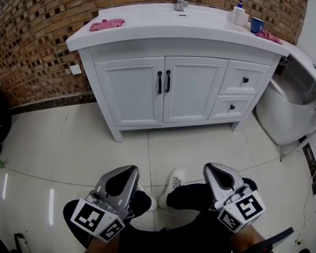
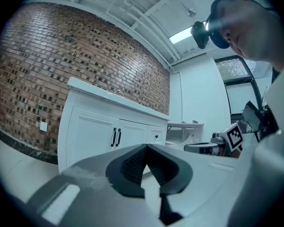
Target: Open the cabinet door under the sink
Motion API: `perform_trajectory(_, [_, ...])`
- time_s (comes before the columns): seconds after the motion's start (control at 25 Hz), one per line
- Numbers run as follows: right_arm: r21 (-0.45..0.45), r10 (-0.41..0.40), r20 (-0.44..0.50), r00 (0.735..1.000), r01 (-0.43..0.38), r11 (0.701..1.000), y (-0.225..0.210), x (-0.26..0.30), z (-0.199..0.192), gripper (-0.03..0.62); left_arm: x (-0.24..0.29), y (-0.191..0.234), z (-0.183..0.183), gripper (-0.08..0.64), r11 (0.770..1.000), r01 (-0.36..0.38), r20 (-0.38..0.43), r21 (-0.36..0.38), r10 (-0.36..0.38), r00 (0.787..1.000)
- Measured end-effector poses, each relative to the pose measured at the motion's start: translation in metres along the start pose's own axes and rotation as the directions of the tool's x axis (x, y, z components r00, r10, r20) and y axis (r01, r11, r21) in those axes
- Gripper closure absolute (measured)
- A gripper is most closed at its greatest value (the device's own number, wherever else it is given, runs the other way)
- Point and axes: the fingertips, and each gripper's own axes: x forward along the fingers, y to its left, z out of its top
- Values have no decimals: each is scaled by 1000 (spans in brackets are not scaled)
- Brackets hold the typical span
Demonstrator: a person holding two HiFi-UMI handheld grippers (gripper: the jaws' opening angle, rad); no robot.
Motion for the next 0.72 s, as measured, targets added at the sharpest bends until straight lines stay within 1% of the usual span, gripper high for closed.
perform_trajectory(0.28, [6, -15, -1, 1000, 15, 1000, -13, 27, 11, 584, 22, 14, 9, 555, 1000, 2, -5, -10, -2, 1000])
perform_trajectory(0.48, [9, -36, 3, 999, 36, 999, -26, 44, 16, 584, 37, 23, 8, 555, 1000, 2, -21, -14, -2, 1000])
perform_trajectory(0.72, [3, -31, 21, 999, 31, 1000, -36, 74, 27, 581, 56, 36, 12, 555, 1000, 8, -26, -25, -9, 1000])
